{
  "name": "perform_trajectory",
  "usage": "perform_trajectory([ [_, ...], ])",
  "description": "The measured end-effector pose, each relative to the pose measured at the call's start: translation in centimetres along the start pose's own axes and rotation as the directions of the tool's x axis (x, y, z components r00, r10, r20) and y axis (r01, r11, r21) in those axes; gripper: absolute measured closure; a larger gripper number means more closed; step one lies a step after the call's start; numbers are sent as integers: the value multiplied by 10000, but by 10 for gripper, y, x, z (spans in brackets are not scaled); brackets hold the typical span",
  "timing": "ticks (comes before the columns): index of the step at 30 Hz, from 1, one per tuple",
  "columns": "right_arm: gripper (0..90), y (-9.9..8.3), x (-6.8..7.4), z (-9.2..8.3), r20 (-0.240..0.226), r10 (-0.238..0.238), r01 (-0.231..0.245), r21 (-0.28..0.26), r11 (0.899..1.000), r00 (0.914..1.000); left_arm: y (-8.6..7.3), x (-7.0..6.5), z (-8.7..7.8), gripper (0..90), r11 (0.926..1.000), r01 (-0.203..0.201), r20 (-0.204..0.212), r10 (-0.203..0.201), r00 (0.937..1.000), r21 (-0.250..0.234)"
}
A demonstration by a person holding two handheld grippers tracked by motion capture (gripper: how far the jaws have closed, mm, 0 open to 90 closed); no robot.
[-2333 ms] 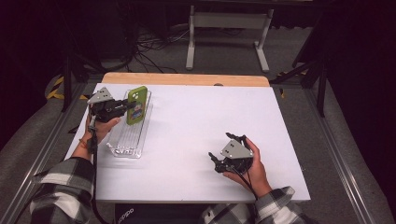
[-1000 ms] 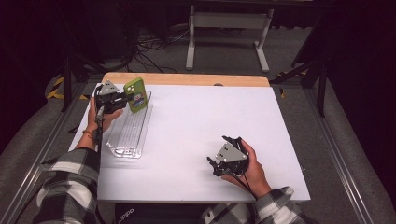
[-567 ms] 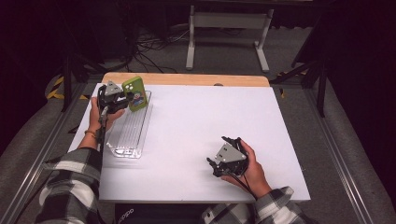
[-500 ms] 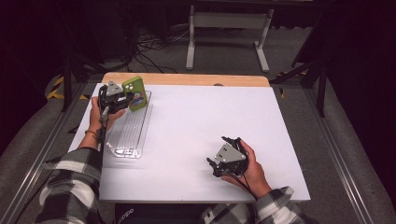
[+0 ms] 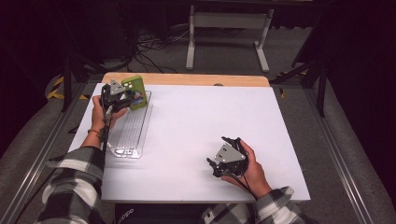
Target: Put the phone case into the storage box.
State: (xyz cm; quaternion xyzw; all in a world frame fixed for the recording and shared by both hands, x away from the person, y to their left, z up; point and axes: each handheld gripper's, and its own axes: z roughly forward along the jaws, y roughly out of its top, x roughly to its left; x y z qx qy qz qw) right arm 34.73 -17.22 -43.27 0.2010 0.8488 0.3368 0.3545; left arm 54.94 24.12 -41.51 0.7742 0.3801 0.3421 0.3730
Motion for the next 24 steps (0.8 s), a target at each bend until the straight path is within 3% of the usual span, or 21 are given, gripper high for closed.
perform_trajectory([
  [9, 133, 0, 0, 0, -29, -48, 49, 38, 10000, 10000, 0, 1, 4, 518, 9998, 59, -292, -53, 9996, 198],
  [11, 133, 0, 0, 0, -50, -50, 50, 31, 10000, 10000, 1, 1, 5, 512, 9997, -83, -381, 91, 9992, 228],
  [21, 134, 0, 1, 0, -59, -97, 97, 66, 9999, 9999, 0, 0, 7, 472, 9988, 3, -305, 11, 9995, 482],
  [24, 134, 0, 1, 0, -49, -121, 121, 57, 9999, 9999, 0, 2, 5, 468, 9993, 110, -345, -98, 9994, 360],
])
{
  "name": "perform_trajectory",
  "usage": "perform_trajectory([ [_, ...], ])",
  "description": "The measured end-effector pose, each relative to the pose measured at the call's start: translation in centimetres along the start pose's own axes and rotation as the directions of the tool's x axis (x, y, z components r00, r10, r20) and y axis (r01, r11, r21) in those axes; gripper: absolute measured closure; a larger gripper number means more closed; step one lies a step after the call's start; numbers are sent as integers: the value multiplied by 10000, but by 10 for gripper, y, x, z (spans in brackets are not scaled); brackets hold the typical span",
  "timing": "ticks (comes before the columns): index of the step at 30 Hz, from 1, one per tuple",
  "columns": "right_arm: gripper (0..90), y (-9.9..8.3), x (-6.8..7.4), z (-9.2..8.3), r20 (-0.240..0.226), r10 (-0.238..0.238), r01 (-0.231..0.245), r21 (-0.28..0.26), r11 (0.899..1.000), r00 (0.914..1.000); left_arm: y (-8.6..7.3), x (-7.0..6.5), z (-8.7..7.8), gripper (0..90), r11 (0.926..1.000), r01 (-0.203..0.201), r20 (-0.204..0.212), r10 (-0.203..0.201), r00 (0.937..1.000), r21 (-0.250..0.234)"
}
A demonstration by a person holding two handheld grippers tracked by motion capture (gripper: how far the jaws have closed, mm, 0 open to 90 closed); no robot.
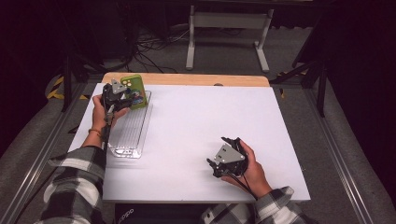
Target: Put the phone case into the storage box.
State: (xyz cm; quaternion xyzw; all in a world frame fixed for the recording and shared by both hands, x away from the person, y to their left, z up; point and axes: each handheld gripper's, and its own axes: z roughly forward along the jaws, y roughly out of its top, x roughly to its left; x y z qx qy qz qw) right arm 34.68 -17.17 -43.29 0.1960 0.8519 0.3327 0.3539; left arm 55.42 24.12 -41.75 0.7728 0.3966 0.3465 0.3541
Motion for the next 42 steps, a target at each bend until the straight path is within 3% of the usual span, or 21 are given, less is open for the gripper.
perform_trajectory([
  [14, 134, 0, -1, 0, -9, 15, -15, 8, 10000, 10000, 0, 4, -5, 517, 10000, 59, 76, -60, 10000, 57],
  [42, 135, 2, -3, -4, 145, 83, -81, -148, 9999, 9999, 1, 11, -21, 498, 9997, 245, -73, -246, 9997, -98],
])
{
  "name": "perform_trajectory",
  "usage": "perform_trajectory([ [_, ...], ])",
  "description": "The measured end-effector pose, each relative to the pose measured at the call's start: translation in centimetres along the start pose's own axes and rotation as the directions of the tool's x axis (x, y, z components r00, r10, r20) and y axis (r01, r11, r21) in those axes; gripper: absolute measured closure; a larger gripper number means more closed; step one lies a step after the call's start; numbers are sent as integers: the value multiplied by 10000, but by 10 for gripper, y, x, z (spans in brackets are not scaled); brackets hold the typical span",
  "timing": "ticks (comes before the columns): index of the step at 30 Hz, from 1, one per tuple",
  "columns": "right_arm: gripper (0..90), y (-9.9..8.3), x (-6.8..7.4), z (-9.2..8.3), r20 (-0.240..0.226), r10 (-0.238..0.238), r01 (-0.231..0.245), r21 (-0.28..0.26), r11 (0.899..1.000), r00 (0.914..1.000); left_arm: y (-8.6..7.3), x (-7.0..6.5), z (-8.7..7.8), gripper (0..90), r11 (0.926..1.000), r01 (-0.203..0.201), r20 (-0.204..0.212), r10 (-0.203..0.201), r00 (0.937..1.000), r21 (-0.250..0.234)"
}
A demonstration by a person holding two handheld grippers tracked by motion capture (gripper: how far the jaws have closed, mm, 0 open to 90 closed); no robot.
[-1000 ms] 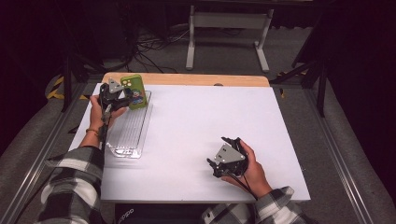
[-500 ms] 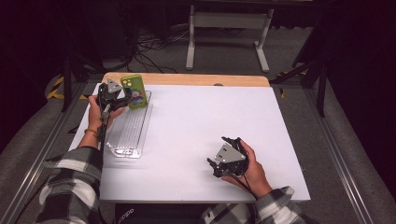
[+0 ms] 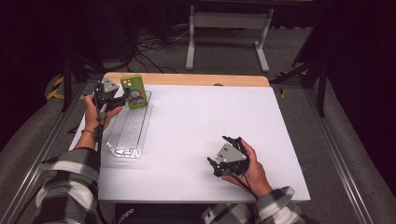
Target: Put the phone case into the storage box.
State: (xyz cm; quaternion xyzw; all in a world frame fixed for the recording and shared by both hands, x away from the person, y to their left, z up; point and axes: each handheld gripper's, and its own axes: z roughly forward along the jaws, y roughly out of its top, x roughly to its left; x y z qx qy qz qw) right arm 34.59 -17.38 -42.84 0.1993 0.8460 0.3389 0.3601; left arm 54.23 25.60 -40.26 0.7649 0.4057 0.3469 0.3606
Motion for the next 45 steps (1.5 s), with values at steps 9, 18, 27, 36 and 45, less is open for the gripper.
perform_trajectory([
  [9, 135, 0, -1, -2, 89, 133, -133, -68, 9999, 9999, 1, 2, -8, 496, 9997, 137, 8, -137, 9999, -209],
  [18, 135, 2, -4, -4, 136, 334, -330, -248, 9991, 9994, 2, 2, -19, 487, 9986, 112, 56, -109, 9999, -513],
  [27, 135, 2, -4, -6, 215, 397, -390, -340, 9987, 9990, 2, 0, -28, 473, 9959, 136, 188, -120, 9998, -892],
  [36, 135, 3, -5, -8, 278, 456, -443, -454, 9980, 9986, 1, -1, -37, 451, 9919, 309, 338, -270, 9991, -1230],
  [45, 135, 4, -6, -10, 353, 502, -479, -642, 9968, 9981, 6, -7, -50, 426, 9850, 205, 500, -121, 9987, -1714],
])
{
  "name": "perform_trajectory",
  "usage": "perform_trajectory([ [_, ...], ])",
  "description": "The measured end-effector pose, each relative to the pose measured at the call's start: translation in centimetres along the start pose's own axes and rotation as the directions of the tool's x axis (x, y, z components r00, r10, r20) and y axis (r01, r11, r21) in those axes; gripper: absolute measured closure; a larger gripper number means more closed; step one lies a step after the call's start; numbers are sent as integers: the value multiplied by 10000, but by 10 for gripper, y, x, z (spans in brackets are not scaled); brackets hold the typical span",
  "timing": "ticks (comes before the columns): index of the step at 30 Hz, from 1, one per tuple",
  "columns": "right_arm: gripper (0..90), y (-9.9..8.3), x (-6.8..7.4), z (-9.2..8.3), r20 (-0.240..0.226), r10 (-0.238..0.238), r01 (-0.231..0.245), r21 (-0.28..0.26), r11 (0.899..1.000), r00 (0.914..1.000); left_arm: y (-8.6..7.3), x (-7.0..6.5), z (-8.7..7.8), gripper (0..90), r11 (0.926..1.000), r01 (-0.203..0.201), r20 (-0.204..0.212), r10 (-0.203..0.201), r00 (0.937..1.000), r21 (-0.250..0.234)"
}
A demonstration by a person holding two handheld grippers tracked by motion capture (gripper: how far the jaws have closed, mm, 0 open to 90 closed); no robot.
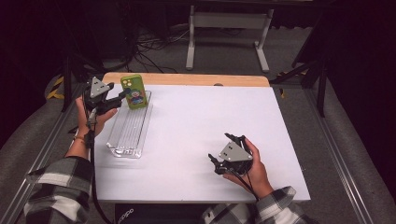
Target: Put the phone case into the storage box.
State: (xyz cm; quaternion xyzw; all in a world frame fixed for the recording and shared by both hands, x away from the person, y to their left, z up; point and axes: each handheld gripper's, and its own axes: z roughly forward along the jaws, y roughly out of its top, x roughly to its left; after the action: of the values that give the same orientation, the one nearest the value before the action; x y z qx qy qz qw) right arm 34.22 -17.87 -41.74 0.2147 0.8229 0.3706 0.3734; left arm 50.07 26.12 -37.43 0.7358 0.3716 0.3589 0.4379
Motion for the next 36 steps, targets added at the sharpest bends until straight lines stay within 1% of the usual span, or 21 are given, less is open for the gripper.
perform_trajectory([
  [4, 135, 1, -1, -2, 72, 27, -27, -113, 9999, 10000, 1, -5, -4, 398, 9998, -104, 85, 105, 9999, -170],
  [8, 135, 1, -2, -4, 120, 89, -86, -186, 9998, 9999, 1, -7, -7, 383, 9994, -57, 182, 63, 9998, -327],
  [13, 135, 1, -2, -5, 139, 127, -123, -253, 9996, 9998, 0, -11, -13, 336, 9982, 46, 206, -34, 9998, -606],
  [16, 135, 2, -2, -5, 158, 130, -126, -281, 9995, 9998, 0, -14, -15, 321, 9979, 6, 319, 15, 9995, -649],
  [20, 135, 3, -2, -6, 163, 136, -131, -329, 9994, 9998, -1, -17, -18, 295, 9965, 33, 380, -1, 9993, -834],
  [24, 135, 3, -1, -6, 141, 114, -109, -360, 9993, 9998, -1, -20, -21, 271, 9957, -35, 380, 70, 9993, -923],
  [30, 135, 3, -2, -7, 171, 99, -92, -399, 9992, 9998, -2, -25, -24, 246, 9931, 152, 490, -96, 9988, -1161],
  [33, 134, 4, -1, -7, 163, 110, -103, -399, 9991, 9998, -1, -27, -27, 228, 9917, 87, 504, -22, 9987, -1281],
  [36, 134, 4, -1, -7, 173, 104, -97, -402, 9991, 9998, -1, -28, -29, 213, 9901, 125, 547, -49, 9985, -1396],
])
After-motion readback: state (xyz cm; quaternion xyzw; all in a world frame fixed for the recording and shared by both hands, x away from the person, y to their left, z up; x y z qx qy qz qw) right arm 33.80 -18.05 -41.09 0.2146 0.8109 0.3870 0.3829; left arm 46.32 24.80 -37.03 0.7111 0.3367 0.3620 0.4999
